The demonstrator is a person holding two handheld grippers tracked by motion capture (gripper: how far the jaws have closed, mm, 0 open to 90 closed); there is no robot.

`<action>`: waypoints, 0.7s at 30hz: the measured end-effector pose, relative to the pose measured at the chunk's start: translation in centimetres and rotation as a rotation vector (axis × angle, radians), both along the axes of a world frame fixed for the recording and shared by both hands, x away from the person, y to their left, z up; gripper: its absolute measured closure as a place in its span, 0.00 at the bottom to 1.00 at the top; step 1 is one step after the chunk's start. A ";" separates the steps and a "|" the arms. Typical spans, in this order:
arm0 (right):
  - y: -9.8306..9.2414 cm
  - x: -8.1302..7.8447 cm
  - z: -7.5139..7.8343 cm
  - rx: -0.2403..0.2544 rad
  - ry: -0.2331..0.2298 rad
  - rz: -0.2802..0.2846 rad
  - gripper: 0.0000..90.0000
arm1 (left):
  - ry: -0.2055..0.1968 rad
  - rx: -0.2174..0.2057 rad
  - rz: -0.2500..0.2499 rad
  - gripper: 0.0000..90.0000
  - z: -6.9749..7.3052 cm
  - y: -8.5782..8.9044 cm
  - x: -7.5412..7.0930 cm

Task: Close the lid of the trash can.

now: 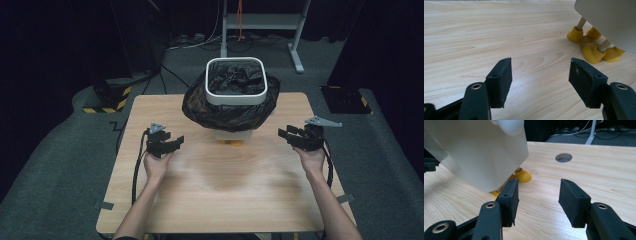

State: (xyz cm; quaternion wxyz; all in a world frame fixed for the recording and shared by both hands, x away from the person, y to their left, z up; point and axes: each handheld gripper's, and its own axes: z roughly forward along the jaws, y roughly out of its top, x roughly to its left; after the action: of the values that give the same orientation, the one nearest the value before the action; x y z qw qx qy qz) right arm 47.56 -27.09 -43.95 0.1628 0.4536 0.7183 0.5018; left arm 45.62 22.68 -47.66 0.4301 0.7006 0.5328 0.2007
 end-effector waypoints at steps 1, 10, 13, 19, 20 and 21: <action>0.0 0.1 -0.2 -0.004 0.001 0.002 0.56 | 0.002 0.001 -0.001 0.39 -0.1 -0.1 0.0; 0.3 0.7 -1.3 -0.015 0.022 -0.014 0.56 | 0.019 -0.002 0.011 0.39 -1.3 -0.4 0.3; 0.4 0.9 -1.7 -0.015 0.035 -0.016 0.56 | 0.021 -0.002 0.017 0.39 -1.7 -0.4 0.3; 0.9 1.4 -2.5 -0.023 0.056 -0.016 0.56 | 0.031 -0.009 0.028 0.39 -2.5 -0.3 0.4; 1.1 1.4 -2.6 -0.027 0.054 -0.014 0.56 | 0.034 -0.007 0.029 0.39 -2.6 -0.3 0.4; 1.2 1.5 -2.7 -0.033 0.056 -0.012 0.56 | 0.035 -0.011 0.031 0.39 -2.7 -0.3 0.5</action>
State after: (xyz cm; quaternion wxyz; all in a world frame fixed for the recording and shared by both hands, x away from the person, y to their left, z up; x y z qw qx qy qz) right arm 49.06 -25.85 -46.67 0.1530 0.4689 0.7281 0.4760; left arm 46.09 22.36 -50.39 0.4212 0.6936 0.5520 0.1920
